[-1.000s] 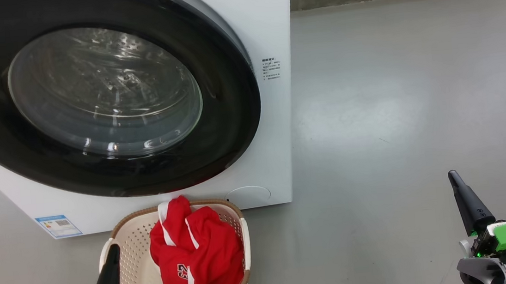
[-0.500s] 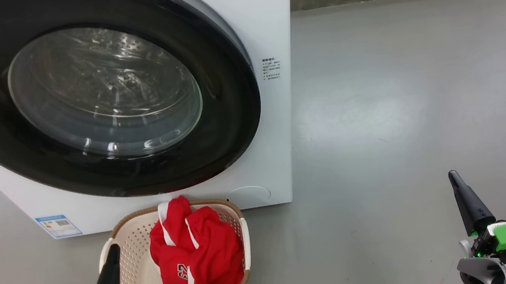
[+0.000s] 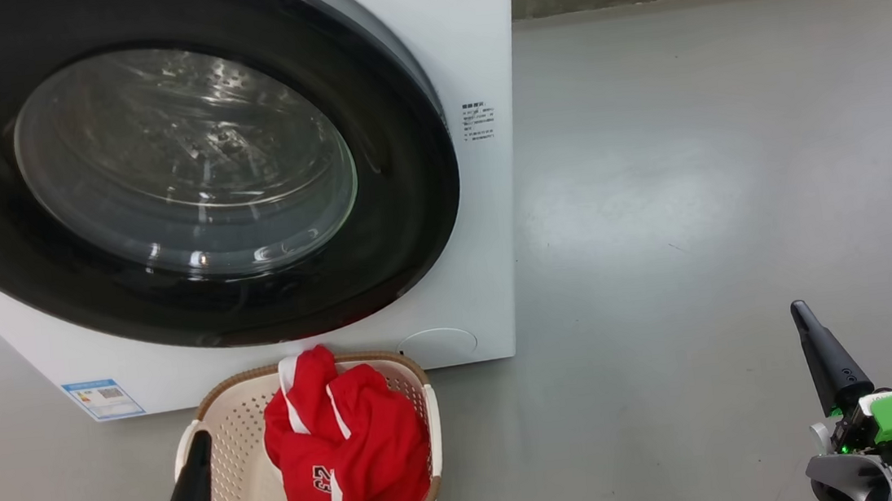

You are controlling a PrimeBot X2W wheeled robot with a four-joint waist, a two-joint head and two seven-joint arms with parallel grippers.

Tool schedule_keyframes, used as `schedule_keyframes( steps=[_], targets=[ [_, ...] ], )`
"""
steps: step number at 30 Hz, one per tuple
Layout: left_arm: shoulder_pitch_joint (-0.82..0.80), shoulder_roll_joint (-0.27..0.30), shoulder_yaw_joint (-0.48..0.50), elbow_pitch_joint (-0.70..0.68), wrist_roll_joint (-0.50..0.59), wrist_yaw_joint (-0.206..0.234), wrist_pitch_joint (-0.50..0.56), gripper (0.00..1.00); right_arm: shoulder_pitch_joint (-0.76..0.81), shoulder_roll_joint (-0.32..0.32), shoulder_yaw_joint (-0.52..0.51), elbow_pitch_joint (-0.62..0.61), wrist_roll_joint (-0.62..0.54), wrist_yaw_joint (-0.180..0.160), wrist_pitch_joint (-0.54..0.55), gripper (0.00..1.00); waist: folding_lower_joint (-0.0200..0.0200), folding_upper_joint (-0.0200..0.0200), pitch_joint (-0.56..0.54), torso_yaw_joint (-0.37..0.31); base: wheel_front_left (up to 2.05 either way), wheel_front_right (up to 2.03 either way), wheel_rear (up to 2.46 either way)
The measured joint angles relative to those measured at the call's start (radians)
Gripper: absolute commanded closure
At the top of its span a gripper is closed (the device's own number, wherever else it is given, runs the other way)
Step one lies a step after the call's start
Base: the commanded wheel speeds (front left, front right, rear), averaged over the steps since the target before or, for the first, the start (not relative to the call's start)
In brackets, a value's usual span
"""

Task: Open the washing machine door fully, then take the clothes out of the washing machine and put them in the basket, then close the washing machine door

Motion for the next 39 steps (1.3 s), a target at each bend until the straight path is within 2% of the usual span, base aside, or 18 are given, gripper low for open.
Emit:
schedule_keyframes(
  steps=[39],
  targets=[
    [0.000,-0.001,0.002,0.000,0.000,0.000,0.000,1.00,0.000,0.003,-0.004,0.000,-0.002,0.000,0.007,1.00,0.0000,0.0000,0.000,0.000,0.00,0.00,0.00]
  ],
)
